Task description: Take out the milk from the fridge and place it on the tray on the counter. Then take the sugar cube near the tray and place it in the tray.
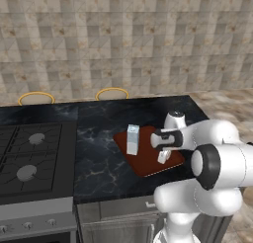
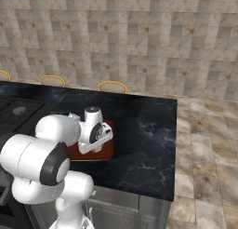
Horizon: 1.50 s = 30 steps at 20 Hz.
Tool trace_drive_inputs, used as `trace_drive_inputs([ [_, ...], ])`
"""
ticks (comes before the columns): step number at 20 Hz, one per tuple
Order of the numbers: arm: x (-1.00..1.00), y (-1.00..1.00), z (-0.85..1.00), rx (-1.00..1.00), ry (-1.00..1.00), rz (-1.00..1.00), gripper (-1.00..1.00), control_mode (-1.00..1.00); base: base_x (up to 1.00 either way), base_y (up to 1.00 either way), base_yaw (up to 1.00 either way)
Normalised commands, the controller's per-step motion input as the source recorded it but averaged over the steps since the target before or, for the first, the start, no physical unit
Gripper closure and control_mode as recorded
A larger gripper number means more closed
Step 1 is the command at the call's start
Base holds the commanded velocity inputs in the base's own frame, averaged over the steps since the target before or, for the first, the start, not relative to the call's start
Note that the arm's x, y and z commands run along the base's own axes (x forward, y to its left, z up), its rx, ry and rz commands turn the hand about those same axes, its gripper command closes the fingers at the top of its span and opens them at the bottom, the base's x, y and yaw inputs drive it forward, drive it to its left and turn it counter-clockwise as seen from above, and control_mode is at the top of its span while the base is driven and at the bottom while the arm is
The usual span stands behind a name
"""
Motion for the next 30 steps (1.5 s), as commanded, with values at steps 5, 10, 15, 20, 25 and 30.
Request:
trace_drive_inputs([
  [5, 0.00, 0.00, -0.16, 0.00, 0.00, 0.02, 1.00, -1.00, 0.00, 0.00, 0.00],
  [10, 0.00, 0.05, -0.21, 0.00, 0.00, 0.01, -1.00, -1.00, 0.00, 0.00, 0.00],
  [15, -0.06, 0.06, -0.01, 0.00, -0.01, 0.00, -1.00, -1.00, 0.00, 0.00, 0.00],
  [20, -0.04, 0.00, 0.04, 0.00, -0.02, 0.00, -1.00, -1.00, 0.00, 0.00, 0.00],
  [25, 0.00, 0.01, 0.20, 0.00, 0.00, 0.00, -1.00, -1.00, 0.00, 0.00, 0.00],
  [30, -0.13, 0.00, 0.71, 0.00, -0.02, 0.00, -1.00, -1.00, 0.00, 0.00, 0.00],
])
